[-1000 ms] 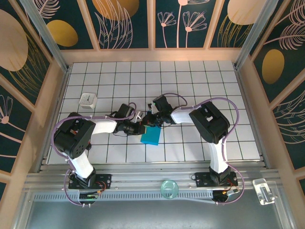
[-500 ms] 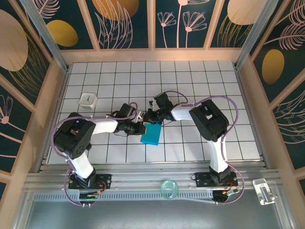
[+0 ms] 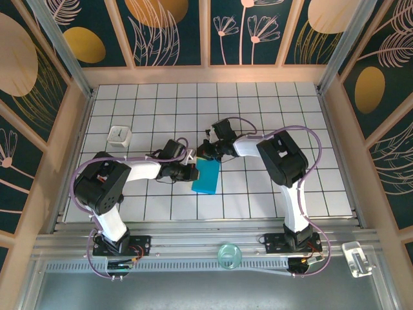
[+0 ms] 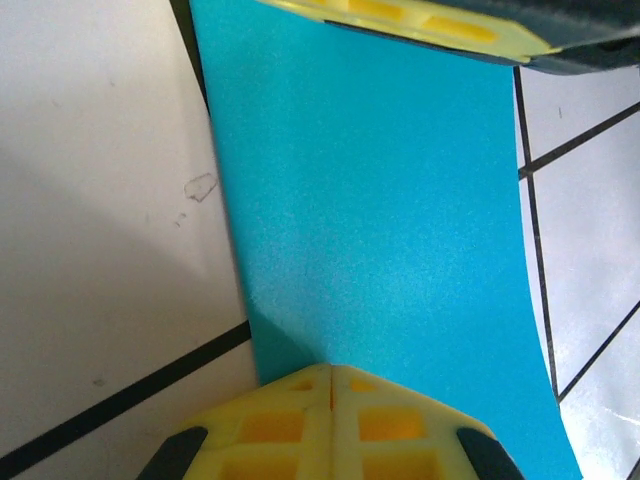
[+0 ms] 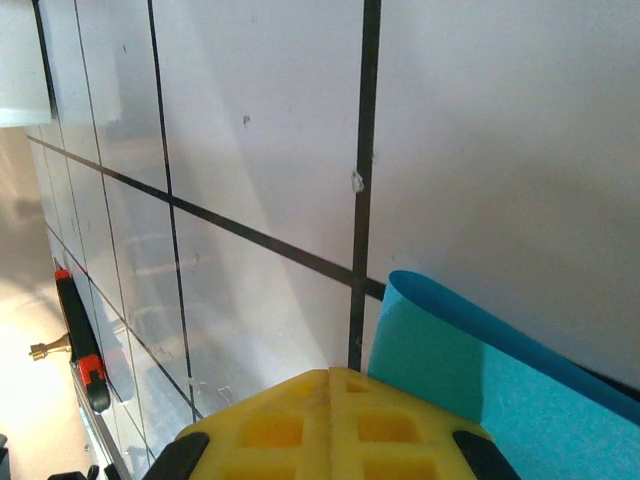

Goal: Fold a paper plane with a square sheet of paper (pick it up from the middle)
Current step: First fold in half a square sheet of paper at the center of the table.

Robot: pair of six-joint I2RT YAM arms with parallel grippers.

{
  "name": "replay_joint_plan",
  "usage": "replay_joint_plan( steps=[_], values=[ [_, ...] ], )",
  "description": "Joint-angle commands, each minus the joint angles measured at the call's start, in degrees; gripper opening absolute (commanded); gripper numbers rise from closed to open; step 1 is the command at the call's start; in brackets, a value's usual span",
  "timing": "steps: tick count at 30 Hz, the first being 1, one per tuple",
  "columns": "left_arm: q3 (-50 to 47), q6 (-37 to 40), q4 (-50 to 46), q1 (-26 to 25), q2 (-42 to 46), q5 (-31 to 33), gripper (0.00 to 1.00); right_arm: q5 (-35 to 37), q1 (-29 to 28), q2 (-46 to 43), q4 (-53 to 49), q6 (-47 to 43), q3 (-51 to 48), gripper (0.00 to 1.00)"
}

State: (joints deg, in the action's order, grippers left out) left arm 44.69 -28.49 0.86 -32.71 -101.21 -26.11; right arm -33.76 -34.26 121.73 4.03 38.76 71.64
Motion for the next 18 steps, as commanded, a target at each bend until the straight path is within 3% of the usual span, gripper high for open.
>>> replay_joint_plan(
  steps=[1,18],
  values=[
    [-5.2,1.8,-15.5,-0.5,-7.6,13.2,0.00,8.4,2.5,3.6,-1.3,-1.6,1.7,0.00],
    [-4.6,2.2,-17.7,-2.2,-8.5,16.4,0.00,9.2,5.3,6.3,-3.6,-1.9,6.8,0.00]
  ],
)
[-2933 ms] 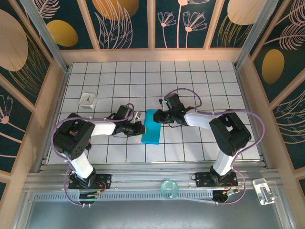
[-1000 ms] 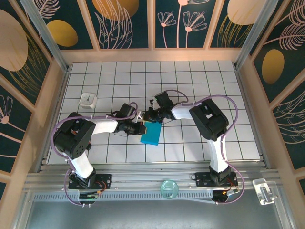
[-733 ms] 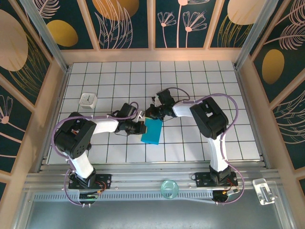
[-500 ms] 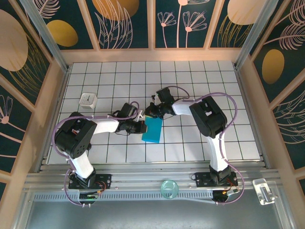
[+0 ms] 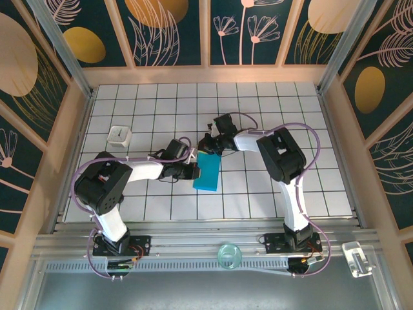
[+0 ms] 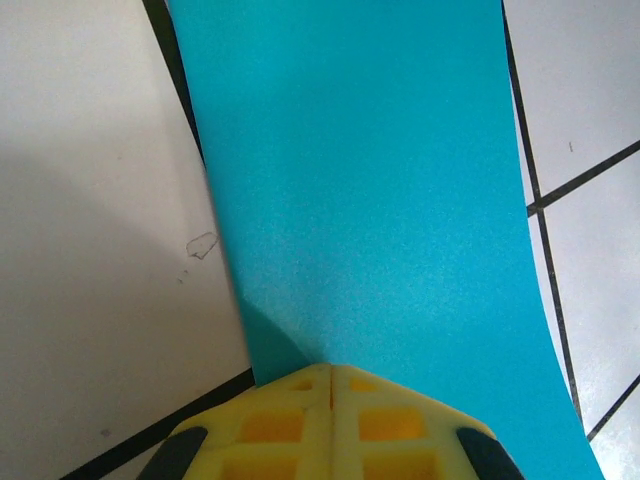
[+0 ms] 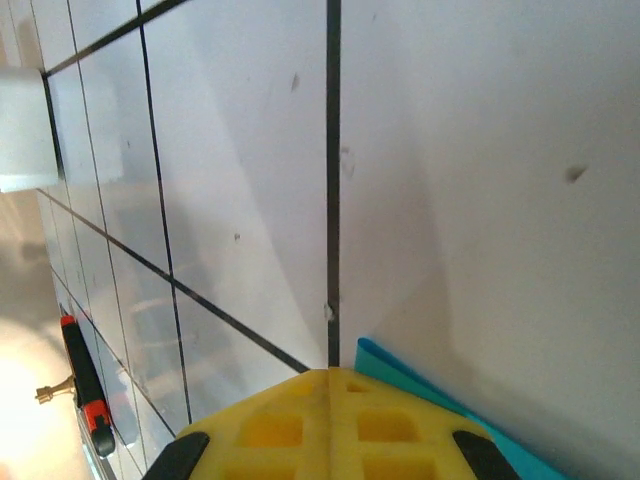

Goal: Fold a paper plane with a square sheet of paper (pick it up from the middle)
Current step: First fold in half a square sheet of paper at the center of the table.

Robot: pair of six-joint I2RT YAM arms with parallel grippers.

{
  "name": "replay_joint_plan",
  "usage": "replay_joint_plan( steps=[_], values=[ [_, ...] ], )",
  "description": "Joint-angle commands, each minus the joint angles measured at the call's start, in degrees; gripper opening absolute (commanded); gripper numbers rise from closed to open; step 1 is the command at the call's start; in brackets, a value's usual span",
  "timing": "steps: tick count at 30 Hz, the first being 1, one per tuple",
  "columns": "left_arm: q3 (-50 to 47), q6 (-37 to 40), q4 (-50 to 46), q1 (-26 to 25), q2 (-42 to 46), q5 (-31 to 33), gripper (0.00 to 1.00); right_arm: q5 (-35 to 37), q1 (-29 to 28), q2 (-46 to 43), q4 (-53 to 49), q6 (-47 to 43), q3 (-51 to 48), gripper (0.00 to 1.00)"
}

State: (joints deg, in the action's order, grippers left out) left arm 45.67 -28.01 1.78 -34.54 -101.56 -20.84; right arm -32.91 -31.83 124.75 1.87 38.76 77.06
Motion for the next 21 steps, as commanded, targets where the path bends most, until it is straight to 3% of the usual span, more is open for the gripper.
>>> replay_joint_plan(
  steps=[1,21],
  values=[
    [-5.6,1.7,-18.6,-0.4,-8.1,11.1,0.00,8.5,2.9,3.5,-1.7,-1.9,1.8,0.00],
    [-6.0,1.8,-18.5,-1.5,-8.4,11.7,0.00,11.4,4.9,7.1,-7.1,-3.0,9.1,0.00]
  ],
)
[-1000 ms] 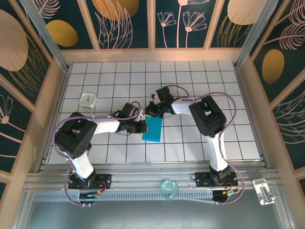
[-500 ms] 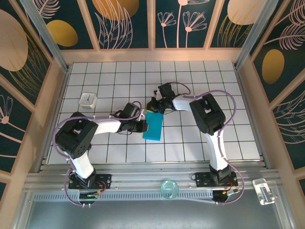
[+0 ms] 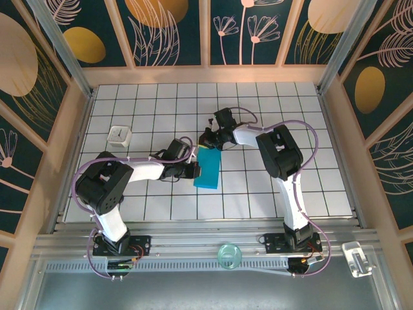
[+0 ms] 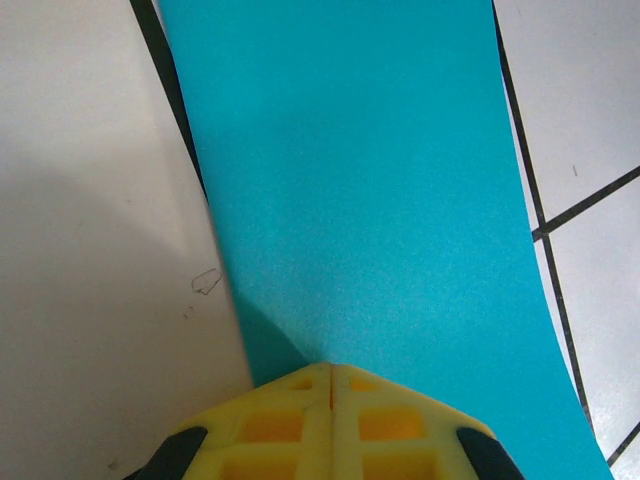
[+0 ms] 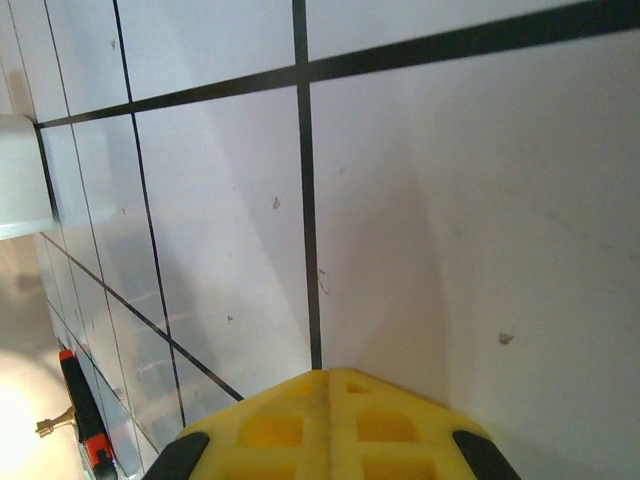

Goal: Fold a paper plane with a square sheet of paper (pick it up from the middle)
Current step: First fold in half a square sheet of paper at the center of the table.

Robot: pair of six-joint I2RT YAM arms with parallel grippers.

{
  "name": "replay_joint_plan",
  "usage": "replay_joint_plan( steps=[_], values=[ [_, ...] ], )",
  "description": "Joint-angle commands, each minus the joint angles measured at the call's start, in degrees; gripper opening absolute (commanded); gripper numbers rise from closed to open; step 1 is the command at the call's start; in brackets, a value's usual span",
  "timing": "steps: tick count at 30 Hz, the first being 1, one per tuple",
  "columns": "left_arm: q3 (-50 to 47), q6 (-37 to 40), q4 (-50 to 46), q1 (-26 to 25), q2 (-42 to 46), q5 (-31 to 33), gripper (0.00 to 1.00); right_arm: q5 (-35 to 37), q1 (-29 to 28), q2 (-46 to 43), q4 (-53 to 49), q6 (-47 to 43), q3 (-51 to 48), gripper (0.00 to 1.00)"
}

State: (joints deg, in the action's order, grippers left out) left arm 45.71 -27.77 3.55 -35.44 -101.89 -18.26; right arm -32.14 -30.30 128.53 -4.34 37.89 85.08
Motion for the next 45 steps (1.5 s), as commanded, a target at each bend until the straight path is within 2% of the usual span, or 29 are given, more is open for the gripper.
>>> replay_joint_plan(
  steps=[1,14,19,22,27,30,35,45],
  values=[
    [-6.1,1.5,-20.3,-0.6,-8.0,9.2,0.00,10.6,3.6,3.4,-0.8,-2.2,1.2,0.00],
    [-6.3,1.6,-20.3,-0.8,-7.6,9.4,0.00,10.7,5.6,4.2,-4.0,-4.1,5.4,0.00],
    [-5.8,1.8,-20.2,-0.8,-6.9,8.9,0.00,9.1,6.4,-0.2,-2.9,-7.2,4.9,0.00],
    [-5.2,1.8,-19.3,-0.8,-5.7,7.1,0.00,8.1,6.5,-6.8,-0.6,-9.8,0.1,0.00],
    [-4.1,0.8,-18.1,-0.8,-3.2,2.9,0.00,4.0,5.4,-18.8,5.1,-10.2,-14.5,0.00],
    [-3.8,0.7,-18.1,-0.8,-2.3,2.6,0.00,1.1,2.8,-21.4,7.2,-8.6,-19.2,0.00],
    [-3.2,1.2,-18.7,-0.8,-2.6,3.2,0.00,-2.7,-0.6,-19.0,11.9,-4.3,-20.6,0.00],
    [-3.4,1.3,-18.8,-0.8,-2.1,3.9,0.00,-4.4,-2.7,-10.9,14.4,-0.6,-16.6,0.00]
  ],
)
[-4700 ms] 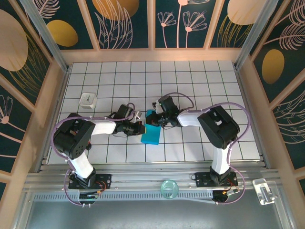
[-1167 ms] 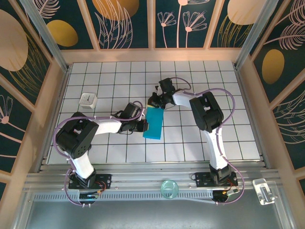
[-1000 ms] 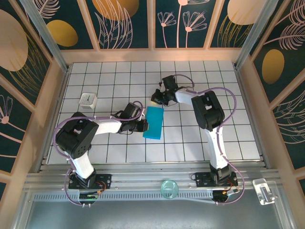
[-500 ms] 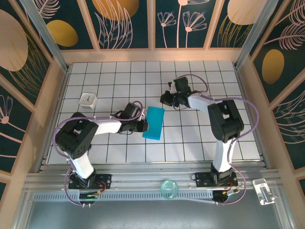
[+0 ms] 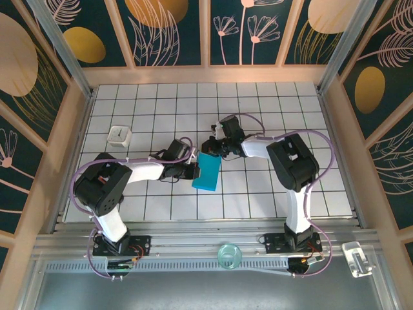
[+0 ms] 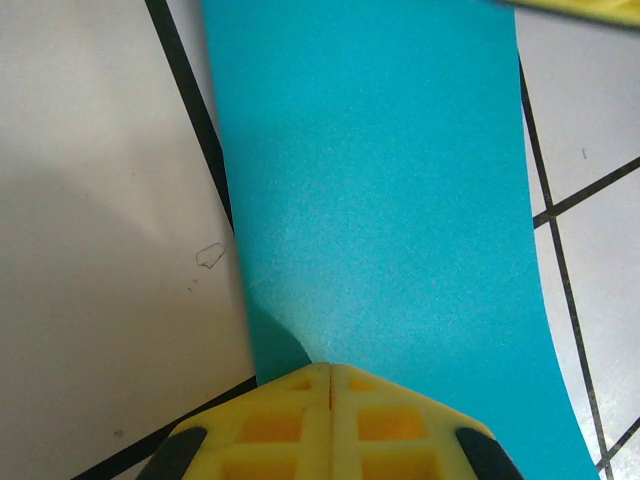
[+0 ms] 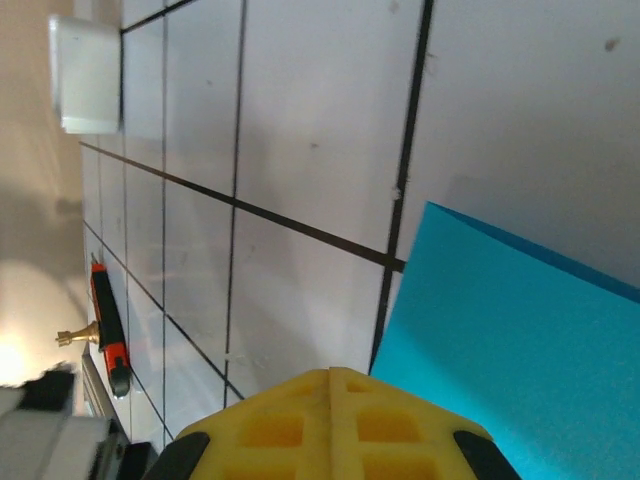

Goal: Fold a paper plane with a square sheet of paper (pick it up from the middle)
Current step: First fold in half a square sheet of paper at the center of the table.

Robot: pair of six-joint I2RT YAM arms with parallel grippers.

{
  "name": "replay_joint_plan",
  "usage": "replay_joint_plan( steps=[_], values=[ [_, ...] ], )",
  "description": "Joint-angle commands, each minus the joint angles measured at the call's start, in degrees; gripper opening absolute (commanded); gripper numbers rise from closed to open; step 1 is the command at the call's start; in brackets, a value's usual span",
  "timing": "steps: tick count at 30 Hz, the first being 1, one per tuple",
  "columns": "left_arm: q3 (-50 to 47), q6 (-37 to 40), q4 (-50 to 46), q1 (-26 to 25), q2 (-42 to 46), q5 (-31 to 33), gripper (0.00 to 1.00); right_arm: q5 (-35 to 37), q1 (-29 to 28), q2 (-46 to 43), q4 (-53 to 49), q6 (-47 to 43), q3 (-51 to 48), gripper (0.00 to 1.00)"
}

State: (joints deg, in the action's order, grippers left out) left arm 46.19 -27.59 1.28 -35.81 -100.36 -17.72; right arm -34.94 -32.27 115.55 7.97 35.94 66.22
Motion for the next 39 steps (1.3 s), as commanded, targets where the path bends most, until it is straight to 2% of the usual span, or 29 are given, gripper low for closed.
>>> replay_joint_plan(
  steps=[1,8,19,25,29,34,39],
  values=[
    [-3.8,1.2,-16.6,-0.4,-3.8,3.3,0.00,-1.6,-0.8,2.7,2.1,1.3,2.6,0.00],
    [-3.1,1.6,-17.2,-0.5,-3.8,3.9,0.00,-1.2,-1.0,5.9,1.1,0.7,3.8,0.00],
    [-1.7,1.3,-18.0,-0.3,-2.2,4.2,0.01,3.1,-0.9,8.2,-5.1,-2.2,3.8,0.00],
    [1.9,-1.3,-17.1,0.0,4.1,1.7,0.23,4.9,-0.9,7.6,-6.4,-3.2,1.1,0.00],
    [1.2,-6.4,-10.9,1.9,7.8,-3.5,0.29,5.7,-0.9,7.4,-6.5,-3.4,-0.8,0.00],
    [-1.0,-11.7,-2.9,4.2,7.9,-10.0,0.24,6.5,-0.9,7.3,-6.5,-3.5,-2.1,0.00],
    [1.5,-11.9,-2.2,4.3,5.2,-10.5,0.10,7.9,-0.9,7.3,-7.9,-3.9,-1.8,0.00]
  ],
)
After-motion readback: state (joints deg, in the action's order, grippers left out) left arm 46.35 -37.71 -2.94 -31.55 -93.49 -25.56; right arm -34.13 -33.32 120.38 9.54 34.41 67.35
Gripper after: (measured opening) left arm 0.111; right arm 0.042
